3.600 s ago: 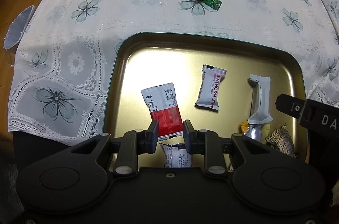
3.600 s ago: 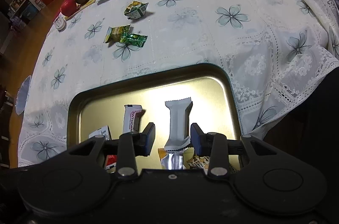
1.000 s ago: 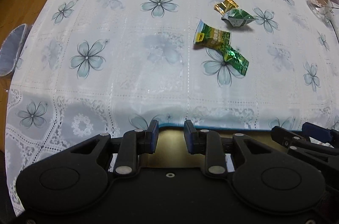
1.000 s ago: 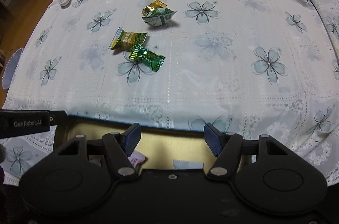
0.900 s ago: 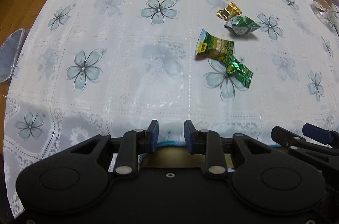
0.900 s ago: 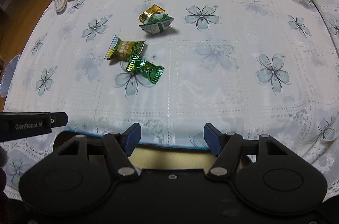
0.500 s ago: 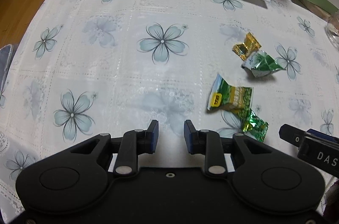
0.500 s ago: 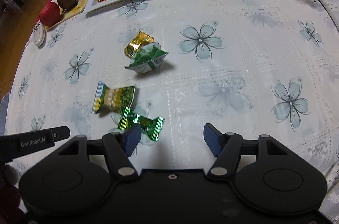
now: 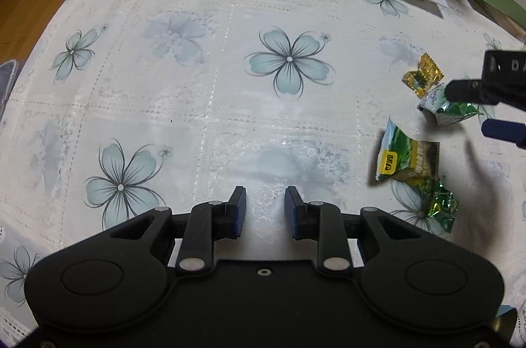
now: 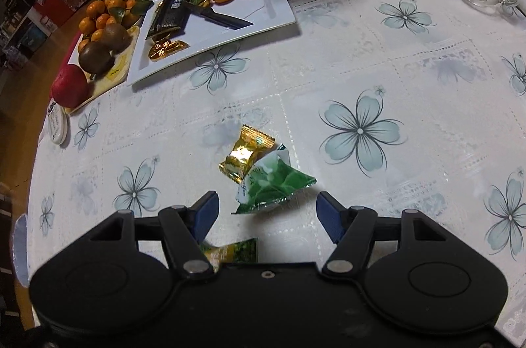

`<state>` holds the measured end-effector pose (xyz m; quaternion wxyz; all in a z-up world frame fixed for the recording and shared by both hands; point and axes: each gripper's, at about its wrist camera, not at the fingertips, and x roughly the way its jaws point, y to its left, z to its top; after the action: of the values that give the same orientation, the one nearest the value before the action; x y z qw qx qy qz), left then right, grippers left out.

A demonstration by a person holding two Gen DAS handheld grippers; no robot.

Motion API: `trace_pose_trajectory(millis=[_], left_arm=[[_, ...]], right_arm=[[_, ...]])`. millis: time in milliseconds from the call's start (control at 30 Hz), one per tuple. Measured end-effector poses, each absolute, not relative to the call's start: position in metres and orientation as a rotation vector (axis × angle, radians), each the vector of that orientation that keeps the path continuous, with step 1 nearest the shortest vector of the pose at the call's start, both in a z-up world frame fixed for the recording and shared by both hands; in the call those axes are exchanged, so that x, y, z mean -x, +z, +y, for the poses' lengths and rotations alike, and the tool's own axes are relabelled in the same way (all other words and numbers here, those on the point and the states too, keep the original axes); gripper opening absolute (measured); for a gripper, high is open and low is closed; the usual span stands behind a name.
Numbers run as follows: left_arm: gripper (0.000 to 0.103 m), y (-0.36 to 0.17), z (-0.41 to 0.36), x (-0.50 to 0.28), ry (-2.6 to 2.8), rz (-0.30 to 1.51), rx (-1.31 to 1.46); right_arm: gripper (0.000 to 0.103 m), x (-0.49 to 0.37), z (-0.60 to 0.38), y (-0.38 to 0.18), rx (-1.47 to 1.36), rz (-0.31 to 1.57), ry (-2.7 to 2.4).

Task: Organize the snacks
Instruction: 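Grasp the green-and-white packet with the right tool, then grasp the gold-wrapped candy with the left tool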

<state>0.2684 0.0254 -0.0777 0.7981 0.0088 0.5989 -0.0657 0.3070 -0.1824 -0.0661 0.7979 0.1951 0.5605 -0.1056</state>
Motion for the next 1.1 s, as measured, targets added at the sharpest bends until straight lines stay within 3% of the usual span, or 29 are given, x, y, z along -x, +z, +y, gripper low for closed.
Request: trace_pose_trajectory(millis=[300,467,1100], left_arm=[[0.037,-0.069,0.026,-0.264,-0.195,1.27,0.004],[0.037,-0.071,0.027,-0.265,-0.198,1.28,0.019],[0.037,-0.058,-0.001,-0.273,-0.203,1.323,0.024]], right_arm=[[0.068,-0.334,-0.169,-0.093,-0.338,1.234,-0.293],[0.043,-0.334,-0.171,-0.101,-0.3,1.249,-0.314],[0.042,-0.208,-0.231,-0.077,-0.254,1.277,-0.245]])
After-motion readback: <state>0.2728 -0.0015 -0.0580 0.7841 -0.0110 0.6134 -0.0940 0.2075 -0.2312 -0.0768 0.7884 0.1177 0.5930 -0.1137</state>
